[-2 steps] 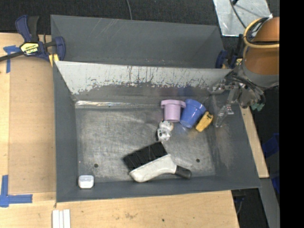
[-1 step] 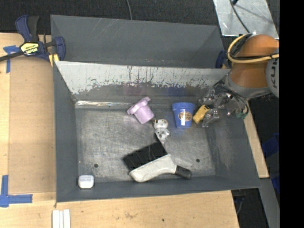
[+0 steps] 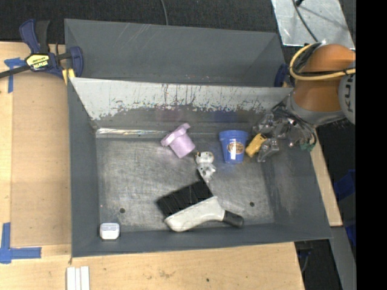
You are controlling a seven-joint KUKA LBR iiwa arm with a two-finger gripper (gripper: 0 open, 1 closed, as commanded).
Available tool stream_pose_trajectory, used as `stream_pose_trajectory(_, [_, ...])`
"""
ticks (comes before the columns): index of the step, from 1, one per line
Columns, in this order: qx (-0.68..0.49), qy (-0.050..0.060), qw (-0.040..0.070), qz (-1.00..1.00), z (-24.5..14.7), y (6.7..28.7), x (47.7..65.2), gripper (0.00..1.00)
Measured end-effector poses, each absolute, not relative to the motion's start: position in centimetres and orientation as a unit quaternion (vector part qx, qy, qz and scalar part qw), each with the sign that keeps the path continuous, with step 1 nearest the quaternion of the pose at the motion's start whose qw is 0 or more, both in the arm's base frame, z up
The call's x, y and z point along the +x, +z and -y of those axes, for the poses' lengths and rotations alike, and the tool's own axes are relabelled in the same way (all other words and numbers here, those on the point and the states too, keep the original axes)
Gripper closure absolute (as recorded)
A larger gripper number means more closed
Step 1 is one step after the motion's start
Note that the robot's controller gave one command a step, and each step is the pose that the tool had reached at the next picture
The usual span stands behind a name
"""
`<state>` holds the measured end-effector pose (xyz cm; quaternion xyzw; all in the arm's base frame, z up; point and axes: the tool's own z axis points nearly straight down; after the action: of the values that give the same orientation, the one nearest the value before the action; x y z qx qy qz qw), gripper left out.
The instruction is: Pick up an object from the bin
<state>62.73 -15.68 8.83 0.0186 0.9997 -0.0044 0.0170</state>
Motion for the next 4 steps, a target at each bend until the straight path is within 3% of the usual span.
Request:
stream_pose_trajectory(2, [0.018, -0.004, 0.014, -1.000, 15.6, 9.2, 62.4, 1.00])
stream_pose_trajectory(3, [0.021, 0.000, -0.001, -1.000, 14.0, 12.8, 61.7, 1.00])
stream_pose_trajectory(4, [0.017, -0.001, 0.005, -1.000, 13.6, 18.0, 62.1, 0.00])
